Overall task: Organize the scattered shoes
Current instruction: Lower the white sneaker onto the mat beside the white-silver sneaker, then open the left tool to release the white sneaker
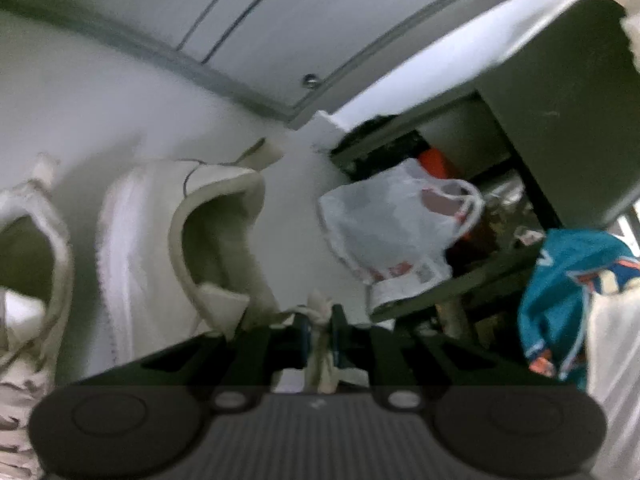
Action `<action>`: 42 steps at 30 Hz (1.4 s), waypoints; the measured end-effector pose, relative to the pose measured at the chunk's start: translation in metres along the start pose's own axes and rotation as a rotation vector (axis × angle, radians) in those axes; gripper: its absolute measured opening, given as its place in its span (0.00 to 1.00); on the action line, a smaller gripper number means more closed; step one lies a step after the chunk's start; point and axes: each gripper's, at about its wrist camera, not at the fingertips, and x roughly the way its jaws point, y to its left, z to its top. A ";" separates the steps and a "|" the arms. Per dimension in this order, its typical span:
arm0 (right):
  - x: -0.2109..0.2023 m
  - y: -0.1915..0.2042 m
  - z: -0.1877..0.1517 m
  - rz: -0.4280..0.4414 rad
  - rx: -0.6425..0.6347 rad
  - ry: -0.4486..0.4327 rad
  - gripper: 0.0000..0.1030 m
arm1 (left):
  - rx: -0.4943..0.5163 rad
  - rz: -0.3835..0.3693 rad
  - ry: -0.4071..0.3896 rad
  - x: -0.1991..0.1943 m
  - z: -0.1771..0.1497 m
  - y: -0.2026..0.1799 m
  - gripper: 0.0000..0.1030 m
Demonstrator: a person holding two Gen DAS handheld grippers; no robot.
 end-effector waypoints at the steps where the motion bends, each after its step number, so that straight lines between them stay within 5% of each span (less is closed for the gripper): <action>1: 0.006 0.001 -0.002 -0.005 -0.001 0.018 0.88 | -0.002 0.025 0.007 0.003 -0.001 0.005 0.10; 6: 0.019 0.014 -0.009 -0.016 -0.031 0.096 0.84 | -0.114 0.170 0.024 0.009 0.000 0.025 0.12; 8: 0.024 0.020 -0.012 -0.061 -0.061 0.130 0.84 | -0.145 0.221 0.018 0.005 0.003 0.029 0.23; 10: 0.027 0.022 -0.014 -0.087 -0.062 0.147 0.83 | -0.148 0.252 0.043 0.002 0.004 0.032 0.23; 12: 0.030 0.019 -0.014 -0.114 -0.045 0.161 0.82 | -0.125 0.259 0.048 -0.001 0.003 0.027 0.33; 14: 0.031 0.015 -0.013 -0.123 -0.022 0.158 0.82 | -0.097 0.248 0.047 -0.008 0.002 0.019 0.55; 16: 0.029 0.015 -0.012 -0.129 -0.007 0.160 0.82 | -0.065 0.226 0.055 -0.014 0.002 0.011 0.63; 23: 0.019 0.017 -0.011 -0.149 0.032 0.157 0.69 | -0.009 0.255 0.077 -0.031 -0.006 -0.003 0.68; 36: -0.009 0.051 -0.012 -0.177 -0.021 0.138 0.78 | -0.034 0.331 0.030 -0.086 -0.019 -0.013 0.75; 42: -0.013 0.070 -0.017 -0.192 -0.048 0.145 0.78 | -0.130 0.307 -0.008 -0.138 -0.041 -0.007 0.75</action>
